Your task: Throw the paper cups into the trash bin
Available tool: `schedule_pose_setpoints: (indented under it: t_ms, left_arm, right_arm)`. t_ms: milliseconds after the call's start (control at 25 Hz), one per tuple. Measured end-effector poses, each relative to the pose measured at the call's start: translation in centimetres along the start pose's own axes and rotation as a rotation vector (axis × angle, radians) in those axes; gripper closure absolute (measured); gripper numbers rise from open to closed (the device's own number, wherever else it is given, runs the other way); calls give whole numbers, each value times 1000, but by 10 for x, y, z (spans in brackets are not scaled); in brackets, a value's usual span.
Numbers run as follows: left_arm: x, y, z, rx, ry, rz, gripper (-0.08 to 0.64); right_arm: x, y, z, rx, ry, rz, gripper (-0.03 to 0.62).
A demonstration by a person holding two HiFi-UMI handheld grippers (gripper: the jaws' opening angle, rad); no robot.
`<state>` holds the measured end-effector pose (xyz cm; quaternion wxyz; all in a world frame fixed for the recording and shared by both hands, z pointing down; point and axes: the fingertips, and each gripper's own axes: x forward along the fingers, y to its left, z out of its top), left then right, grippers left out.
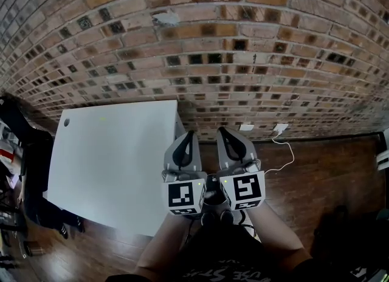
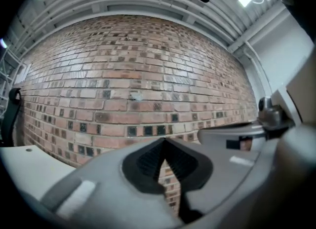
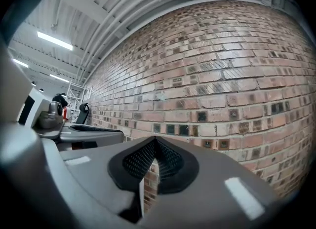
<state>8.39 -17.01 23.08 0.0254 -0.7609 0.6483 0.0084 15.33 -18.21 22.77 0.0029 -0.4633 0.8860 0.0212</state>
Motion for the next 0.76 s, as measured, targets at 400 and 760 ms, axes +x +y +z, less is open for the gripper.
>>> schedule_pose_setpoints:
  t_ms: [400, 760]
  left_arm:
    - [-3, -9, 16, 14, -13, -18, 555]
    - [-2, -14, 19, 18, -19, -22, 555]
  right_arm:
    - [-9, -4, 11, -12, -16, -13, 586]
    - [-12, -10, 18, -15, -29, -27, 586]
